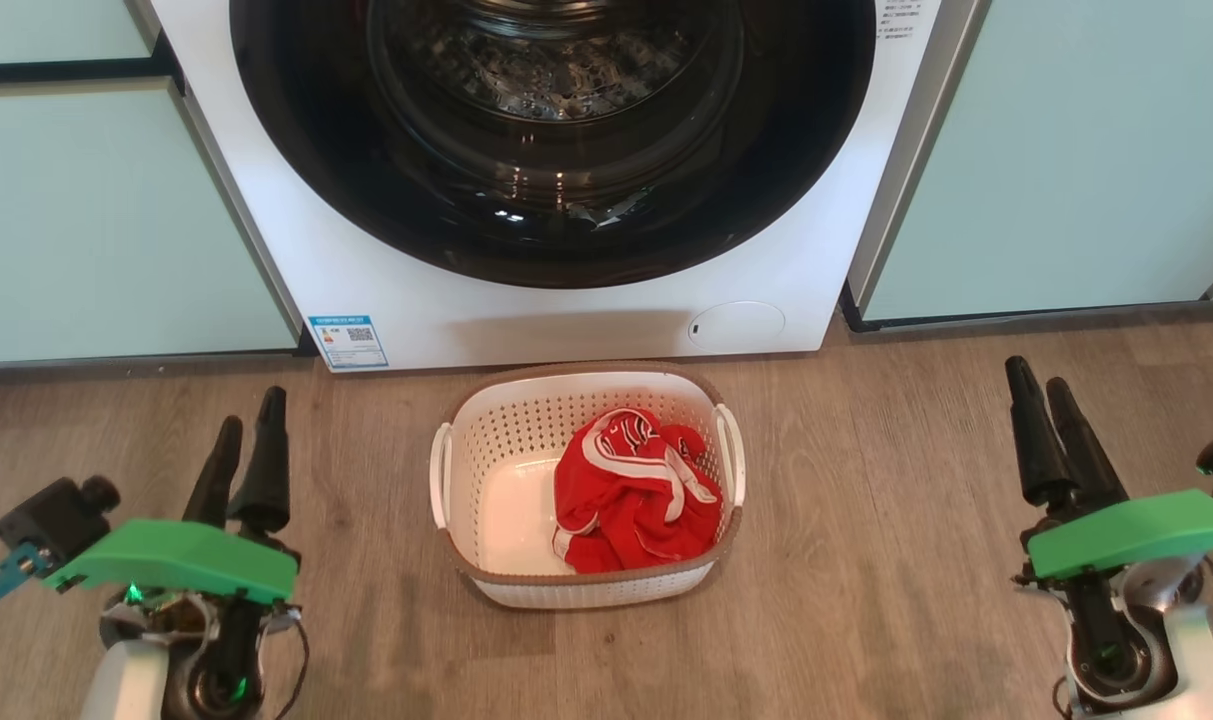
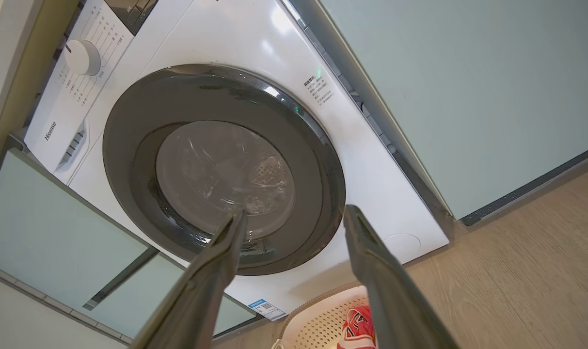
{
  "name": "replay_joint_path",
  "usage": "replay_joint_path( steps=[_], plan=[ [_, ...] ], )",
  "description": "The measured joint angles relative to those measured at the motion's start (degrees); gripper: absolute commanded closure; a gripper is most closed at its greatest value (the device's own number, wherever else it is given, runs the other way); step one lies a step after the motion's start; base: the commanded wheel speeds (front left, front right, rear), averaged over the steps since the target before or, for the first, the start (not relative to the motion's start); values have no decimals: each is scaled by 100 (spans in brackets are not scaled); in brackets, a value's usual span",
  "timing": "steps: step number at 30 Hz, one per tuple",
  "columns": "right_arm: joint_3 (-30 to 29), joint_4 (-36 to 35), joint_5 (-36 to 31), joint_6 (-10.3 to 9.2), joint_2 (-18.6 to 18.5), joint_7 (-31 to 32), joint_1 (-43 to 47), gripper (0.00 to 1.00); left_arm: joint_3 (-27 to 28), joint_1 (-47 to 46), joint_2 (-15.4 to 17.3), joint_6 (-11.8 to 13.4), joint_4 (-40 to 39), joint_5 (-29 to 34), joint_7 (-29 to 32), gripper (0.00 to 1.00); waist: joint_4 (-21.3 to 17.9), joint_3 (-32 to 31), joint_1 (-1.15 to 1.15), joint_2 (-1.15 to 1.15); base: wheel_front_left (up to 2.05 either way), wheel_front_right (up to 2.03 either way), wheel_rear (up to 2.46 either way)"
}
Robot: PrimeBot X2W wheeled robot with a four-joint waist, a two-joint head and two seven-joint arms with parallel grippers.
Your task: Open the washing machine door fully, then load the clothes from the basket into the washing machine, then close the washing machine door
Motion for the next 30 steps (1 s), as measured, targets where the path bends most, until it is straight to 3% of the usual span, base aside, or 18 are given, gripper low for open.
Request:
replay_joint_path(
  steps=[15, 30],
  plan=[
    [79, 203, -1202, 0, -35, -8, 0, 0, -391, -1, 214, 199, -21, 1306, -221, 0, 78, 7, 0, 0, 0, 0, 0],
    [138, 310, -2028, 0, -20, -144, -1, 0, -638, -121, 252, 250, 223, 2037, -479, 0, 103, 31, 0, 0, 0, 0, 0]
  ],
)
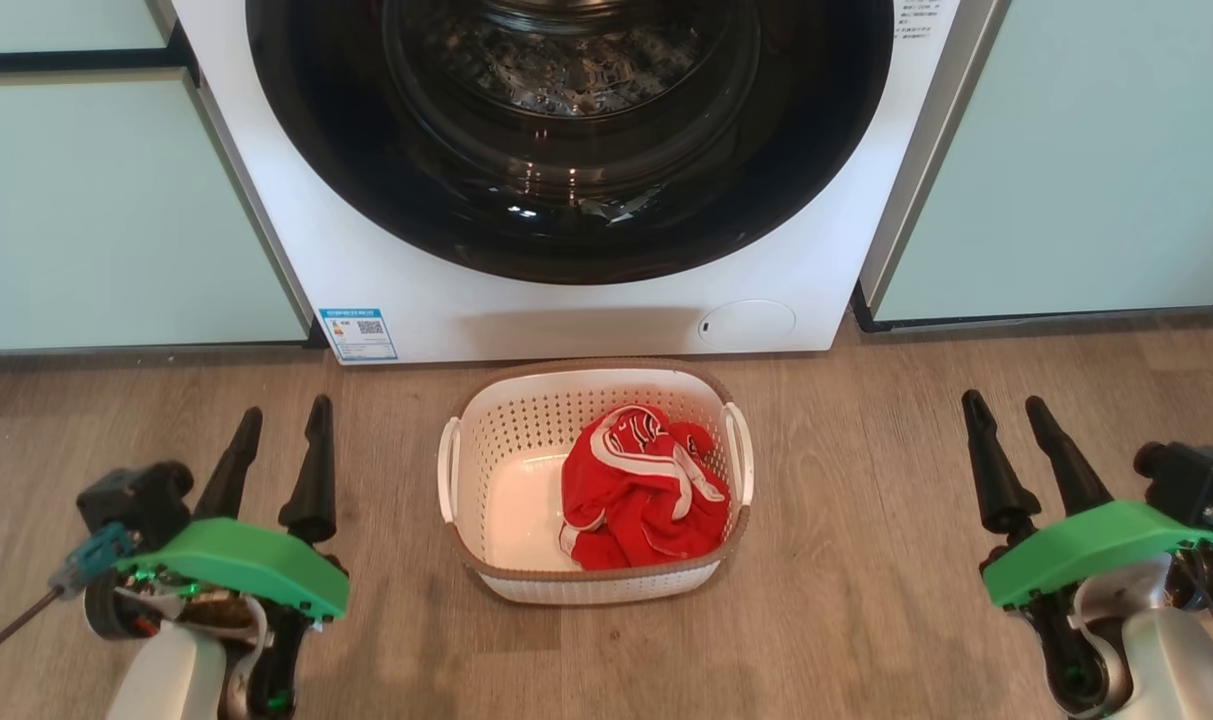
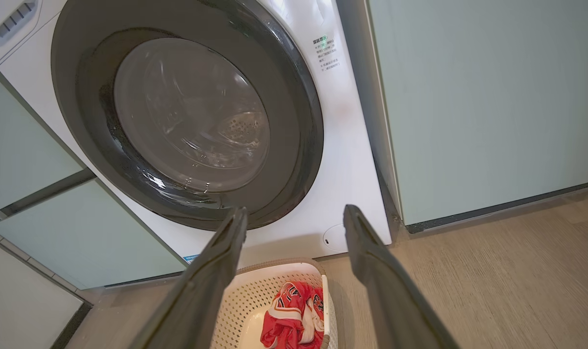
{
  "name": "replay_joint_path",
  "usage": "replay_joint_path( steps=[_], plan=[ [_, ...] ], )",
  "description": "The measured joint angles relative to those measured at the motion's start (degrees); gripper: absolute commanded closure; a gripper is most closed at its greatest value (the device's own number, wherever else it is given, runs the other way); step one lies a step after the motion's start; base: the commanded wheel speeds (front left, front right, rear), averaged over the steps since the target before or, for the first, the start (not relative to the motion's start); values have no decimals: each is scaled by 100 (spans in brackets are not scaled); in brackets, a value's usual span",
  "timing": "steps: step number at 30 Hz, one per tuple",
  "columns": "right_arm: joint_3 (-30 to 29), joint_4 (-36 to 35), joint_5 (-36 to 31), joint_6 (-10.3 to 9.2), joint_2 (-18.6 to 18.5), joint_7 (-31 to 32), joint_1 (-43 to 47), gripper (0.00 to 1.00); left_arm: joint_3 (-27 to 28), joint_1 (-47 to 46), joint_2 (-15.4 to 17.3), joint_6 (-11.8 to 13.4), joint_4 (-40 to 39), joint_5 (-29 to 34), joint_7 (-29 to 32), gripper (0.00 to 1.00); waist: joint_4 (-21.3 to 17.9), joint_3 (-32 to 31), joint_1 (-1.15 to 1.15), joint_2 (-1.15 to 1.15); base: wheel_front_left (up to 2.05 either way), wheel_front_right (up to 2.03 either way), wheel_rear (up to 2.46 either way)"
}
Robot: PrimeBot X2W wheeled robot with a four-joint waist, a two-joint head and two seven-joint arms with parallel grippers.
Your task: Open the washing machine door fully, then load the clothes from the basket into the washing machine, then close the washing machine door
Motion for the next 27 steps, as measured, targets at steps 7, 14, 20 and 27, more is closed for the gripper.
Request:
replay_joint_path(
  steps=[7, 14, 20, 27],
  plan=[
    [16, 49, -343, 0, -1, -74, -62, 0, -3, -20, -1, 100, 158, 288, -120, 0, -1, 36, 0, 0, 0, 0, 0],
    [27, 81, -682, 0, -2, -146, -96, 0, -3, -183, 0, 124, 224, 510, -220, 0, 12, 69, 0, 0, 0, 0, 0],
    [33, 83, -981, 1, -2, -210, -121, 0, -7, -211, 8, 125, 264, 749, -280, 0, 20, 92, 0, 0, 0, 0, 0],
    [40, 88, -1305, 1, -3, -227, -221, 0, -37, -279, 20, 125, 294, 998, -345, 0, 27, 108, 0, 0, 0, 0, 0]
  ],
)
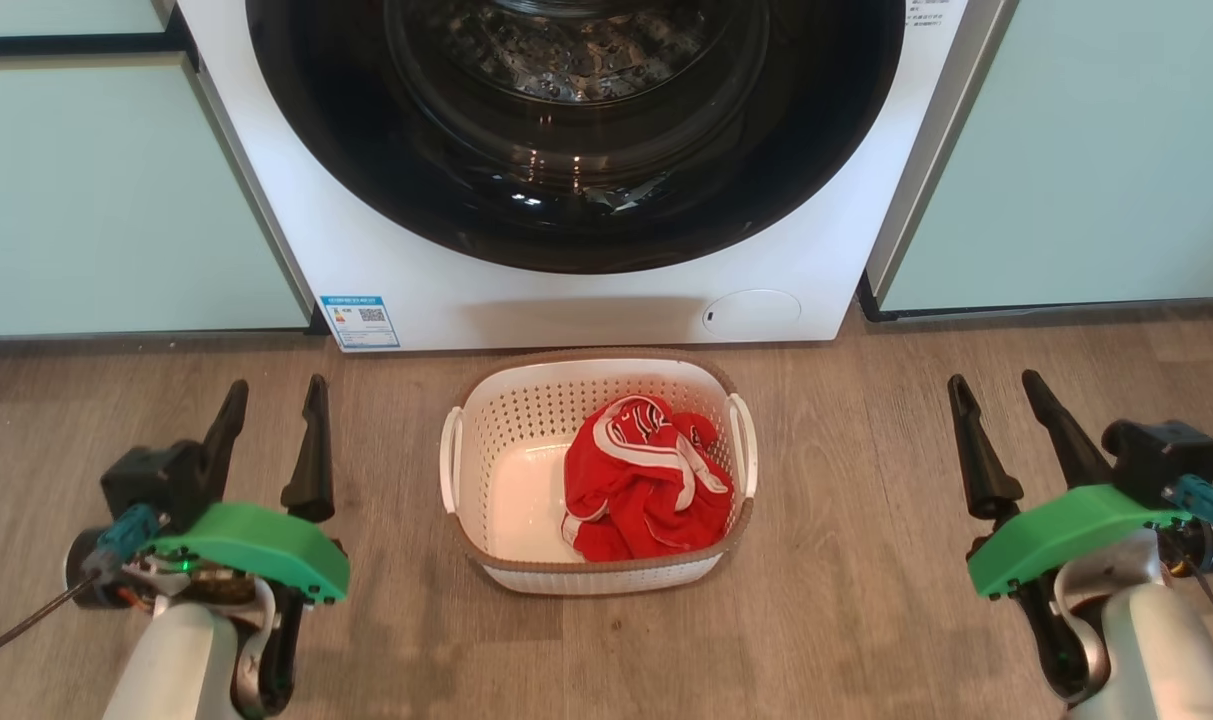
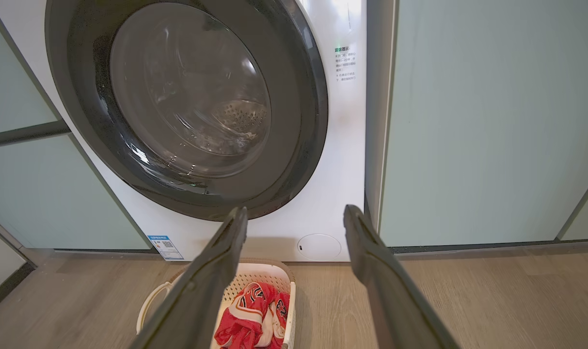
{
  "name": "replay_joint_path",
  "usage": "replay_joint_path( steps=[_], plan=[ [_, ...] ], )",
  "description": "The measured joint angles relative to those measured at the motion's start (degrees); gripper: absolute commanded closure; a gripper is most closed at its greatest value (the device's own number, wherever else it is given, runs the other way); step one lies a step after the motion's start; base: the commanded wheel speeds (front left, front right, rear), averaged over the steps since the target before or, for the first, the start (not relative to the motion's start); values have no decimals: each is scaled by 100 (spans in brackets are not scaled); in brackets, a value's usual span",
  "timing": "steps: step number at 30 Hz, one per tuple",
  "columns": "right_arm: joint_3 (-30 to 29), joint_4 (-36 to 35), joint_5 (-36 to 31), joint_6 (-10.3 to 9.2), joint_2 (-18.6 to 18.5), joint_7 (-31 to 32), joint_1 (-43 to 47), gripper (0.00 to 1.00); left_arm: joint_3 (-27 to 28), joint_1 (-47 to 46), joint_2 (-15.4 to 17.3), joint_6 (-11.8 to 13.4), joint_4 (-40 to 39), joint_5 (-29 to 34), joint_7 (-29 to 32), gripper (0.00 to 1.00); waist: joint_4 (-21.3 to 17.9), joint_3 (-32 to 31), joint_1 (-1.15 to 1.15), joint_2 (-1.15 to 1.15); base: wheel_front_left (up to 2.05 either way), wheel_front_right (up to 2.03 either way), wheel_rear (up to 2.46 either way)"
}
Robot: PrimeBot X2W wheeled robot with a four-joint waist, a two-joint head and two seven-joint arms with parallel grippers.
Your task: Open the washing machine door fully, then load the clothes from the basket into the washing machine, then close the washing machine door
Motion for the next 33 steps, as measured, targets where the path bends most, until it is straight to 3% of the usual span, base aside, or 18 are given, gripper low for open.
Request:
replay_joint_path(
  steps=[12, 33],
  plan=[
    [-1, -5, -599, 0, 3, -48, -1, 0, -69, -48, 97, 126, 0, 502, 3, 0, 7, 14, 0, 0, 0, 0, 0],
    [-25, -46, -388, 0, 22, -45, -1, 0, -63, -48, 134, 171, 64, 369, 79, 0, 33, 22, 0, 0, 0, 0, 0]
  ],
)
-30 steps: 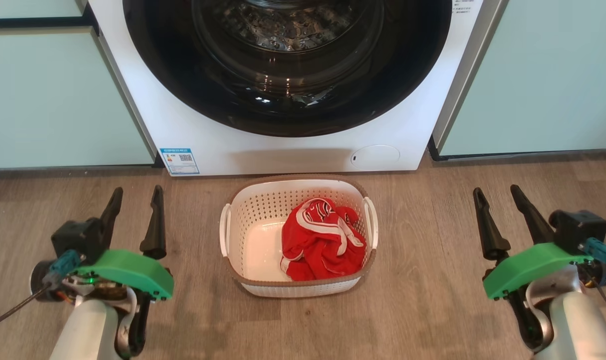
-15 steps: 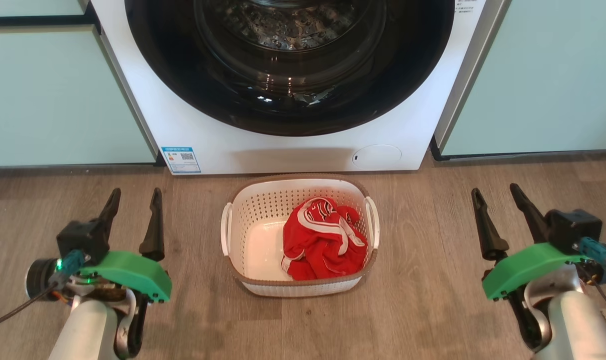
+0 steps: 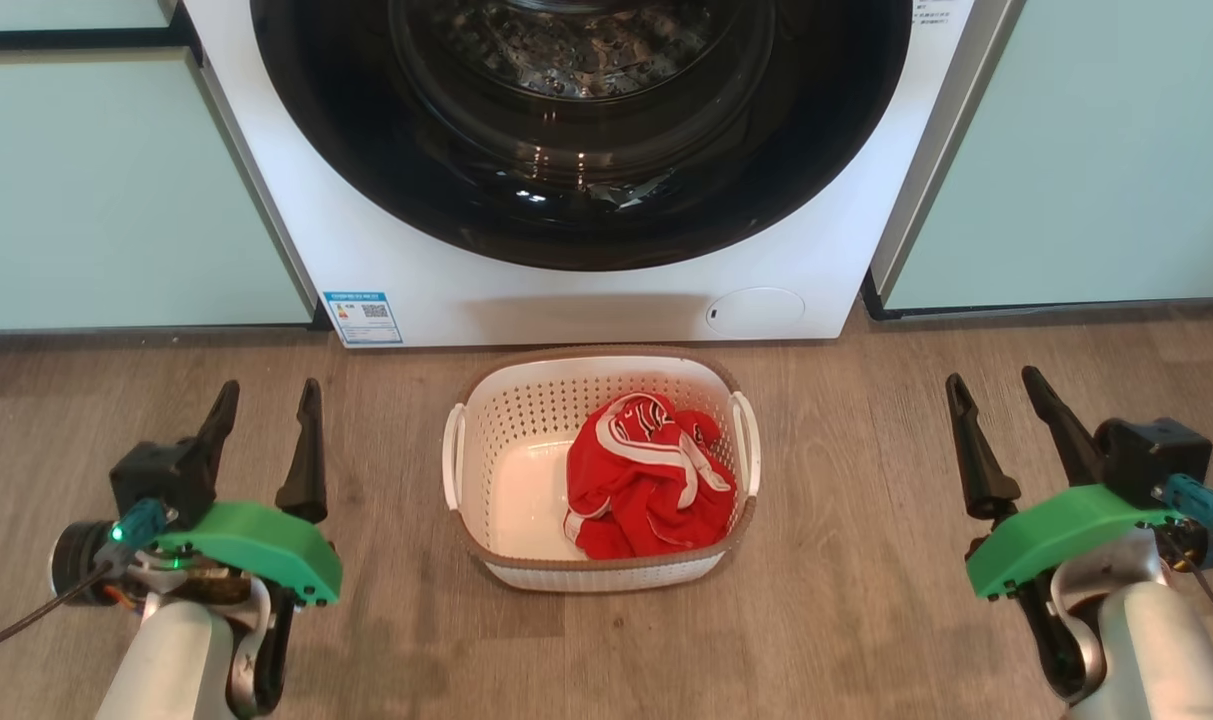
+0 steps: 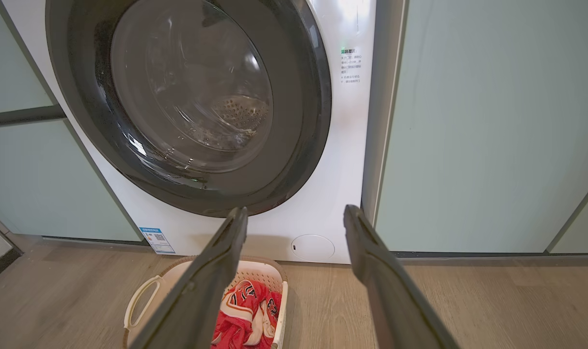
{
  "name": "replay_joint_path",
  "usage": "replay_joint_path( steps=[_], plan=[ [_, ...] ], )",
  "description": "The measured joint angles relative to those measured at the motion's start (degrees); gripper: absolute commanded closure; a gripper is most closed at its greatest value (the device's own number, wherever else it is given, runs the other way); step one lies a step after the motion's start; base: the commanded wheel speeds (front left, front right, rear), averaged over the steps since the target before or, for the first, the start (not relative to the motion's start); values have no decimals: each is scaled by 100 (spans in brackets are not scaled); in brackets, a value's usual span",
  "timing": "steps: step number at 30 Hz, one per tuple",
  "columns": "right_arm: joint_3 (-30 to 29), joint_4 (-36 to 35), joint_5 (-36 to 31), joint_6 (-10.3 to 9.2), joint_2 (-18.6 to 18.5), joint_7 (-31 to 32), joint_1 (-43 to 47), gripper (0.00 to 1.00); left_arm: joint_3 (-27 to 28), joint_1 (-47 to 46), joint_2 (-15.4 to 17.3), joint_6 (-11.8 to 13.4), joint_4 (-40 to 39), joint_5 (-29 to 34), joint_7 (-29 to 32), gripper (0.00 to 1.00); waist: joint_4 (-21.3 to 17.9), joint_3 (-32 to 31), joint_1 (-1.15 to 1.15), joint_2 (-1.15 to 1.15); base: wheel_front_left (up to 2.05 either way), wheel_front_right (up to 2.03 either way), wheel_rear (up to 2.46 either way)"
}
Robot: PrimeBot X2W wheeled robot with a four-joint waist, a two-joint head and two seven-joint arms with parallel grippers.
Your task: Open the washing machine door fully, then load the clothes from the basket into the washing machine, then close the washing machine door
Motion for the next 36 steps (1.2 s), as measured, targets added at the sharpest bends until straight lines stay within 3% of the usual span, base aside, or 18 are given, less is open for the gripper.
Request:
replay_joint_path(
  steps=[20, 36],
  plan=[
    [0, 1, 49, 0, -1, -11, 0, 0, -118, 0, 70, 55, -2, 0, -7, 0, 18, -11, 0, 0, 5, 5, -10],
    [-32, -3, 49, 0, 27, -49, -18, 0, -211, -15, 210, 56, 38, 0, -60, 0, -68, 18, 0, 0, 101, 101, -201]
  ],
)
